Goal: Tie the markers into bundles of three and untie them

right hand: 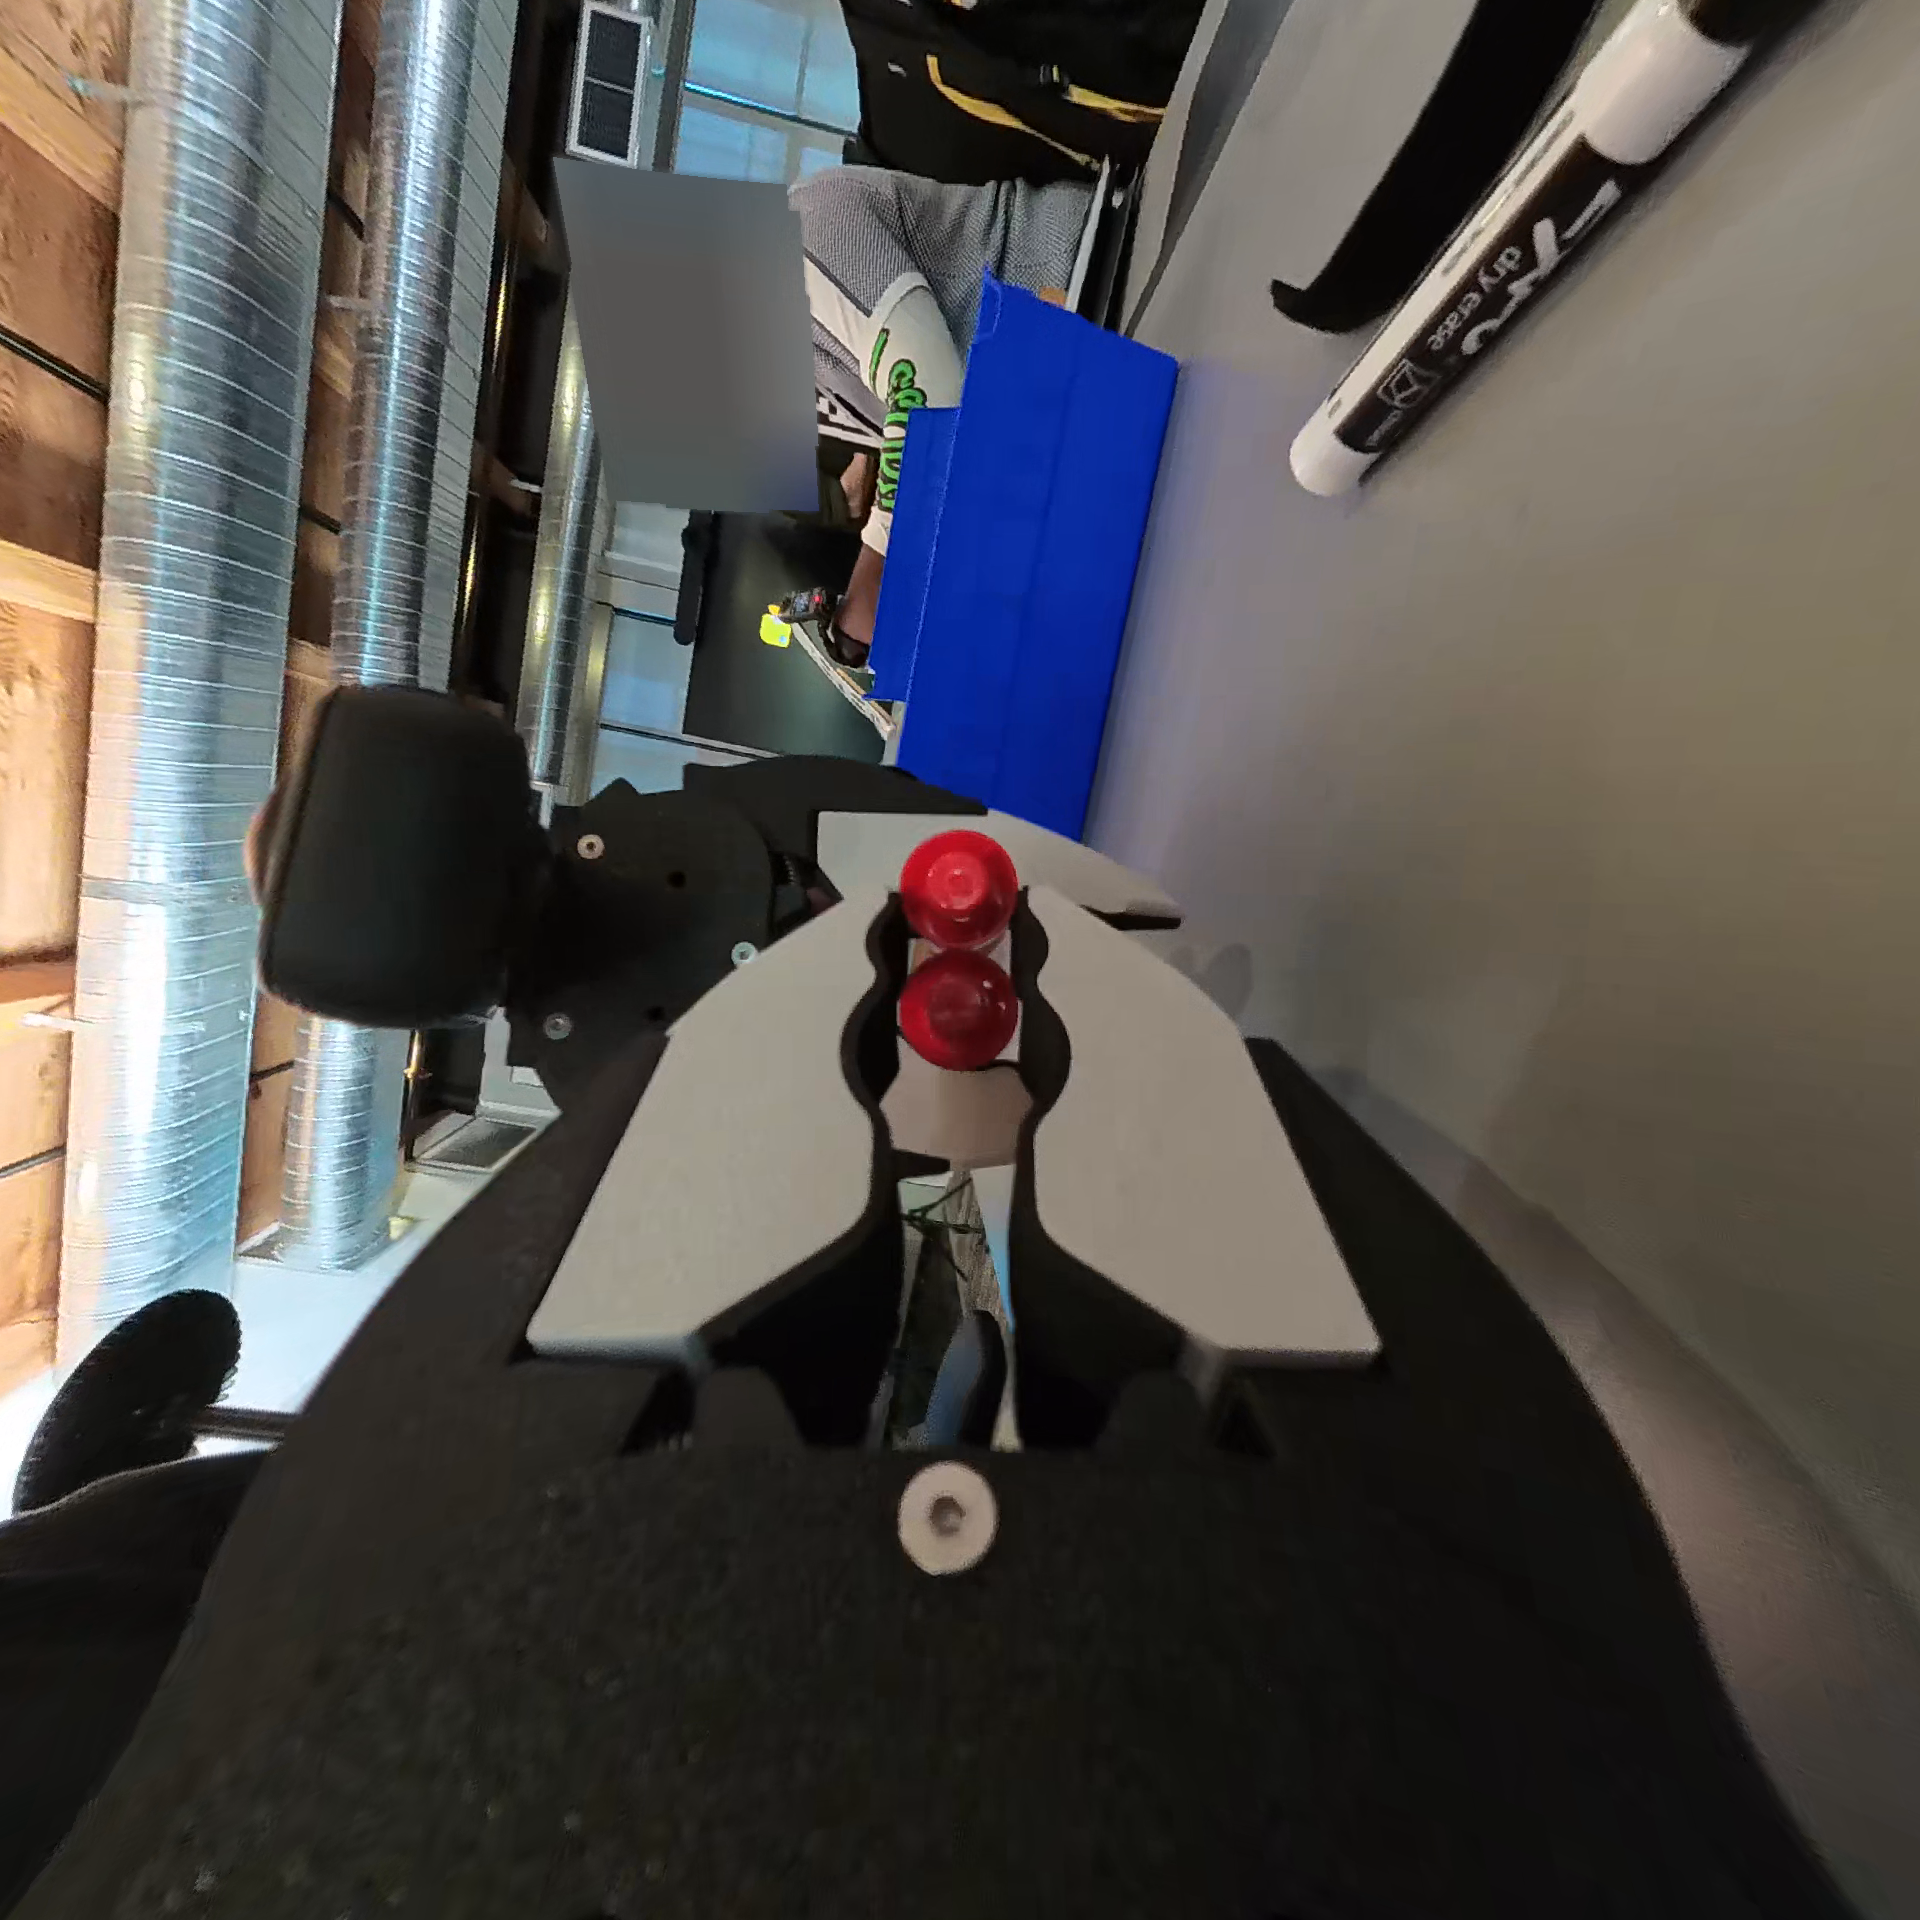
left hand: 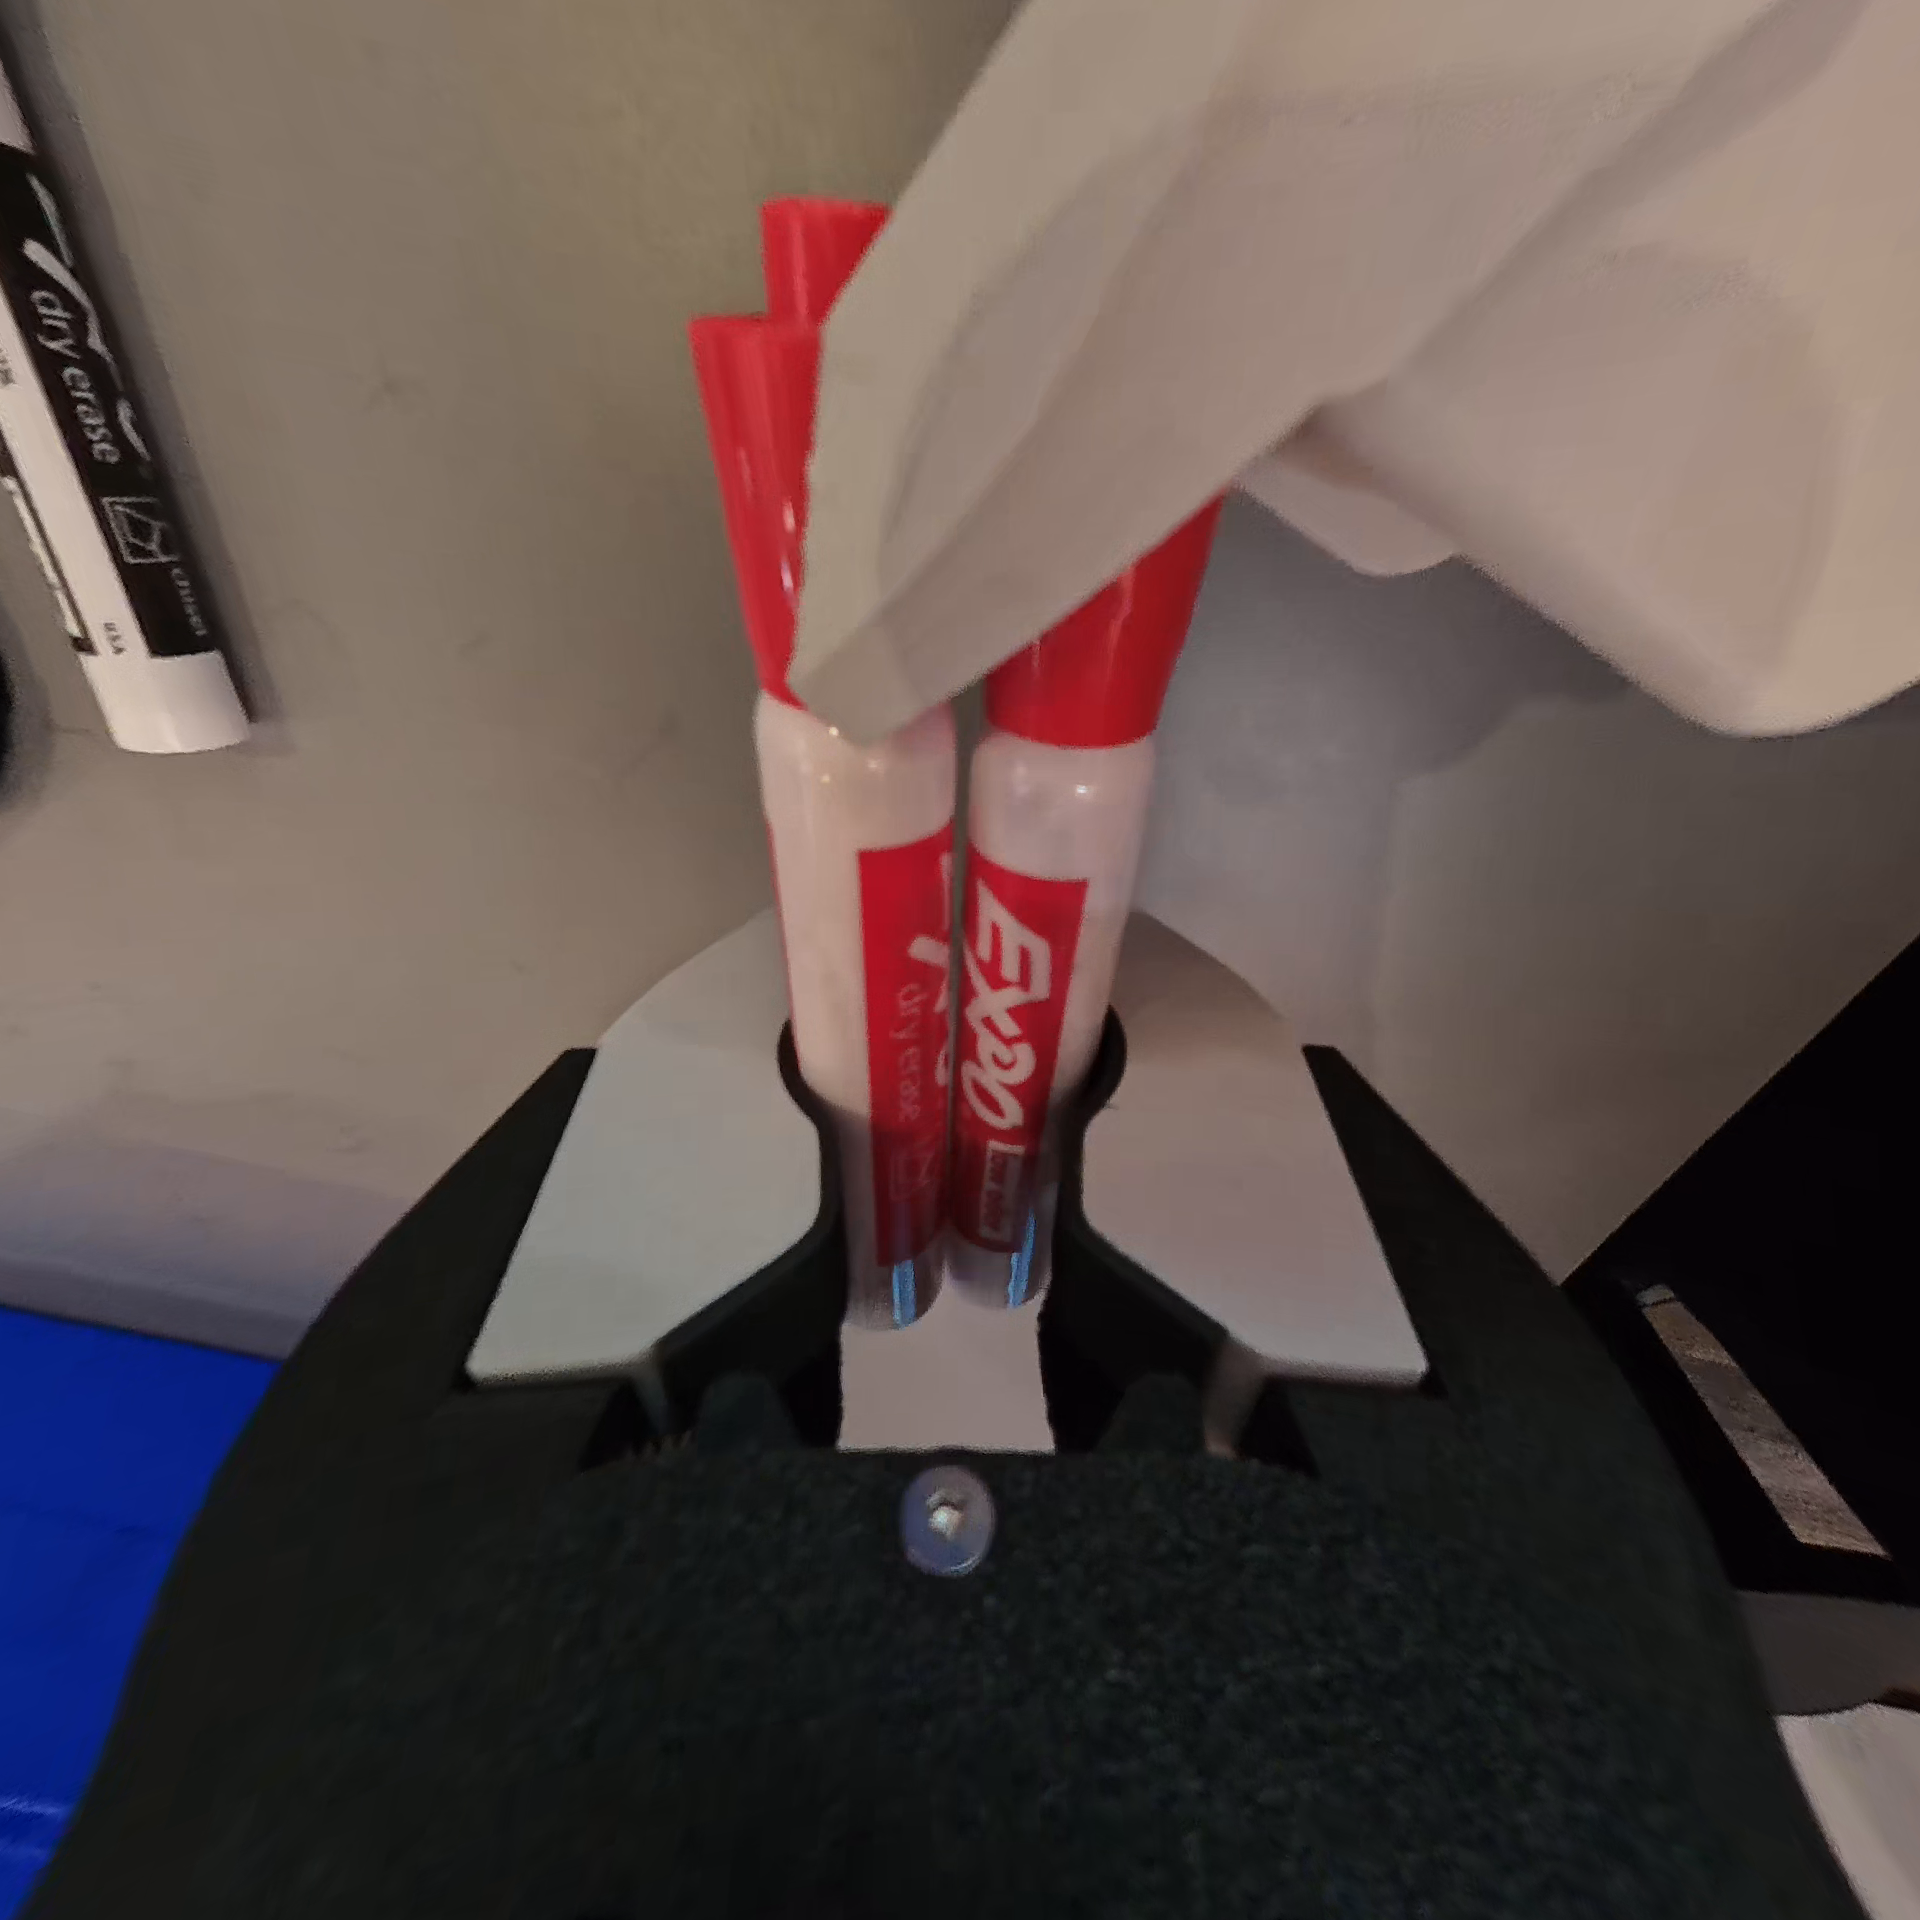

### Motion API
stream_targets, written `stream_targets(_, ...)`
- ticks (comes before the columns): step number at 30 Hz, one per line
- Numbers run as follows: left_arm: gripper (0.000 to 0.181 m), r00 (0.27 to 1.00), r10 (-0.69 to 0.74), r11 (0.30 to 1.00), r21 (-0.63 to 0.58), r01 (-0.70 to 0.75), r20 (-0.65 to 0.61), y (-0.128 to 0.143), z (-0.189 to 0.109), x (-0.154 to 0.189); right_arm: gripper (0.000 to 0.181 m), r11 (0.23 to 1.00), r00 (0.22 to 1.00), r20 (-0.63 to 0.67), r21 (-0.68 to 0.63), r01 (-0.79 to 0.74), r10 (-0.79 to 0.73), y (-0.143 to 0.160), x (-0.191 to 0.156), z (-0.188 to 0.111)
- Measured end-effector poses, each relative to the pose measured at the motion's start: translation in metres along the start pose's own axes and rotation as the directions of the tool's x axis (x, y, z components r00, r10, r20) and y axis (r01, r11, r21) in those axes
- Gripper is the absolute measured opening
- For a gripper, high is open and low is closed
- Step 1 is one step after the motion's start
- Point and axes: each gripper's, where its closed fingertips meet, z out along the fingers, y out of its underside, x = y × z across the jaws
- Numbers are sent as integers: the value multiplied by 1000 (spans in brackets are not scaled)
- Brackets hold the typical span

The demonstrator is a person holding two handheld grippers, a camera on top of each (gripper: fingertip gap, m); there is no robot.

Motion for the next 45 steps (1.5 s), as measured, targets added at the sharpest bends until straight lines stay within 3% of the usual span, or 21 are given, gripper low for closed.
stream_targets(8,43,1000,12,998,-55,-12,1,6,5,-1,19,997,998,-37,-59,53,-55,5,3,3)
stream_targets(14,43,996,-15,1000,2,15,-84,3,4,6,21,990,996,62,-123,68,-61,5,-6,1)
stream_targets(19,43,997,-2,1000,-6,1,-72,10,3,5,14,981,991,88,-156,113,-100,-10,-8,-14)
stream_targets(25,43,997,17,999,-42,-20,-80,15,5,8,21,939,989,49,-312,145,-137,5,-3,-6)
stream_targets(34,44,996,34,997,-68,-40,-83,21,5,7,18,934,992,33,-333,127,-124,10,0,-1)
stream_targets(45,43,993,48,999,28,-46,-105,21,-2,10,19,927,995,36,-361,96,-89,15,1,3)
